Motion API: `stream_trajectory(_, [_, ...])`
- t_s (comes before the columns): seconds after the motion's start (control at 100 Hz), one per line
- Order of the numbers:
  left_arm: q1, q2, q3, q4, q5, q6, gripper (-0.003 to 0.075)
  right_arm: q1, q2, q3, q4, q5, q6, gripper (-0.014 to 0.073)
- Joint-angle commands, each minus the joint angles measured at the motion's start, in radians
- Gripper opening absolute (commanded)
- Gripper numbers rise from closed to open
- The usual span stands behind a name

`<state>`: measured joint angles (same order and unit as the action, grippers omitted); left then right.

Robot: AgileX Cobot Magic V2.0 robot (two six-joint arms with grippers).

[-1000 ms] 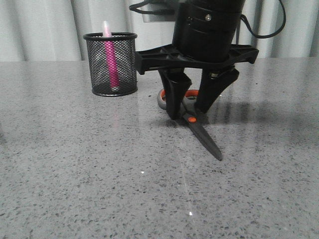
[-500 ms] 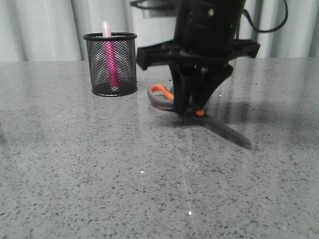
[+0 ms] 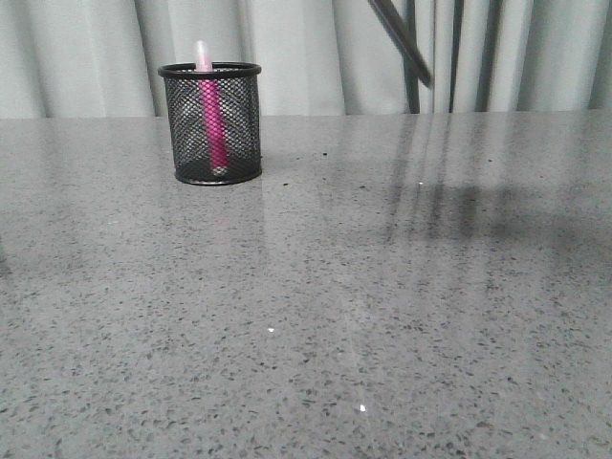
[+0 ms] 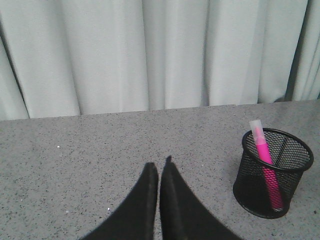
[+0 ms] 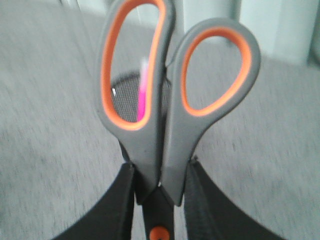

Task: Put pen and scissors into bin
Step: 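Carry the scissors over the mesh cup and lower blades first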

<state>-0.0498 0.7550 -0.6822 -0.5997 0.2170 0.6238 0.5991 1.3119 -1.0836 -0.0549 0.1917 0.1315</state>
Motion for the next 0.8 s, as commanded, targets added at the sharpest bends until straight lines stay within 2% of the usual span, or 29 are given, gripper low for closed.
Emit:
stream_trajectory(0.0, [0.006,-0.002,-0.028,-0.017,-0.068,-0.008,-0.0019,-0.001,0.001,-0.022,-0.012,-0.274,-0.01,-0.0076])
stream_trajectory(0.12, [0.006,-0.002,-0.028,-0.017,-0.064,-0.008,-0.0019,-0.001,0.079,-0.022,-0.012,-0.542,-0.01,-0.0076])
stream_trajectory(0.25, [0.006,-0.002,-0.028,-0.017,-0.063,-0.008,-0.0019,-0.003,0.198,-0.029,-0.012,-0.903,-0.01,-0.0076])
stream_trajectory(0.3, [0.006,-0.002,-0.028,-0.017,-0.063,-0.008,-0.0019,-0.003,0.247,-0.047,-0.012,-0.973,-0.01,-0.0076])
stream_trajectory(0.61, [0.006,-0.002,-0.028,-0.017,-0.063,-0.008,-0.0019,-0.003,0.491,-0.253,-0.012,-0.978,-0.01,-0.0076])
stream_trajectory(0.79, [0.006,-0.002,-0.028,-0.017,-0.063,-0.008,-0.0019,-0.003,0.544,-0.261,-0.012,-0.875,-0.01,-0.0076])
